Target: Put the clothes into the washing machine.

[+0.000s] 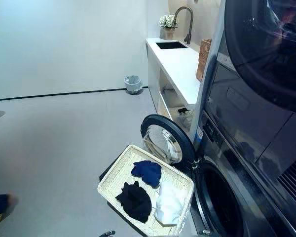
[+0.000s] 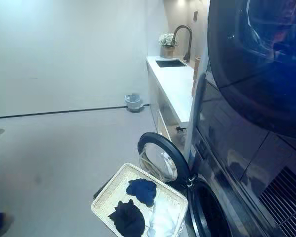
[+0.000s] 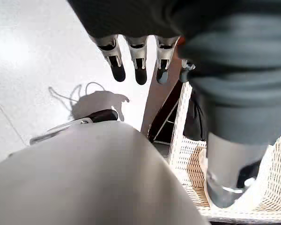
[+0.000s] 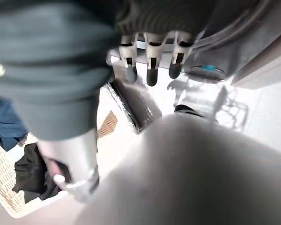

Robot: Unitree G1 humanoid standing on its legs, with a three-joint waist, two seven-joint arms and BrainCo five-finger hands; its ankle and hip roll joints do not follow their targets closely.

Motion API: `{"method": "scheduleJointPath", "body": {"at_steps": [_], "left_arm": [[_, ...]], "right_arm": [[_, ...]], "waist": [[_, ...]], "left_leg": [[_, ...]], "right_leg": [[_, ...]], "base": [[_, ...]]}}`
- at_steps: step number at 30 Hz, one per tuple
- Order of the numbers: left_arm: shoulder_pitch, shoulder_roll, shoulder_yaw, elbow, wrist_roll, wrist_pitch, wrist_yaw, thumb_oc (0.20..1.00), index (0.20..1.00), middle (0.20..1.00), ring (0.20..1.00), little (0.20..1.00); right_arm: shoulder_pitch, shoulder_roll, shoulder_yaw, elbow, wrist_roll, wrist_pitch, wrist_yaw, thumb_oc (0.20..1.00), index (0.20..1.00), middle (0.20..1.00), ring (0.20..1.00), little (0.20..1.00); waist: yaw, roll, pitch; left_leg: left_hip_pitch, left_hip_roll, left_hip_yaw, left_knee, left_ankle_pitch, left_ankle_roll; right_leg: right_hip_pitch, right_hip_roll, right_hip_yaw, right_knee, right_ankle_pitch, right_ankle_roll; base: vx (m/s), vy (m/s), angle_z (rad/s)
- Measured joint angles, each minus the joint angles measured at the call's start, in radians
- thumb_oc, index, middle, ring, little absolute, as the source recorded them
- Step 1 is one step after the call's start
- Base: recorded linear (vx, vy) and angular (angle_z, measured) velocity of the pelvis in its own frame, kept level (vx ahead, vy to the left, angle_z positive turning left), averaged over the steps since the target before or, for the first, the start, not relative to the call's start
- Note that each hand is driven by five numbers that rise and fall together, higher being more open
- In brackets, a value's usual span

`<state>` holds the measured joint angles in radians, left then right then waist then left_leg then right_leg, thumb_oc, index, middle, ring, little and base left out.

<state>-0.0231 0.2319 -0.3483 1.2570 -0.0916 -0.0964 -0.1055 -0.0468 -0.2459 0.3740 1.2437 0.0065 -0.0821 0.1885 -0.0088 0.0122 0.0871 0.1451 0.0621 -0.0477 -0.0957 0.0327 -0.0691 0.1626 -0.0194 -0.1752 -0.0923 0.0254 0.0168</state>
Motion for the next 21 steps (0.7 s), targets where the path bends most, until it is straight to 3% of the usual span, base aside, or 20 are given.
{"method": "scheduleJointPath", "body": {"at_steps": [10, 21], "left_arm": [[0.000, -0.008, 0.021, 0.000, -0.010, -0.003, 0.079, 1.000, 1.000, 1.000, 1.000, 1.000], [-0.007, -0.007, 0.056, -0.027, 0.066, -0.203, 0.574, 1.000, 1.000, 1.000, 1.000, 1.000]], "right_arm": [[0.000, -0.001, 0.000, 0.000, 0.000, 0.000, 0.000, 1.000, 1.000, 1.000, 1.000, 1.000], [0.001, -0.010, 0.000, 0.000, 0.006, 0.000, 0.000, 1.000, 1.000, 1.000, 1.000, 1.000]], "waist": [[0.000, 0.001, 0.000], [-0.001, 0.010, 0.008]], "left_leg": [[0.000, 0.000, 0.000, 0.000, 0.000, 0.000], [-0.012, 0.002, 0.000, 0.000, -0.001, 0.000]], "right_leg": [[0.000, 0.000, 0.000, 0.000, 0.000, 0.000], [-0.012, 0.000, 0.000, -0.004, 0.000, 0.000]], "base": [[0.07, 0.000, 0.09], [0.03, 0.008, 0.00]]}}
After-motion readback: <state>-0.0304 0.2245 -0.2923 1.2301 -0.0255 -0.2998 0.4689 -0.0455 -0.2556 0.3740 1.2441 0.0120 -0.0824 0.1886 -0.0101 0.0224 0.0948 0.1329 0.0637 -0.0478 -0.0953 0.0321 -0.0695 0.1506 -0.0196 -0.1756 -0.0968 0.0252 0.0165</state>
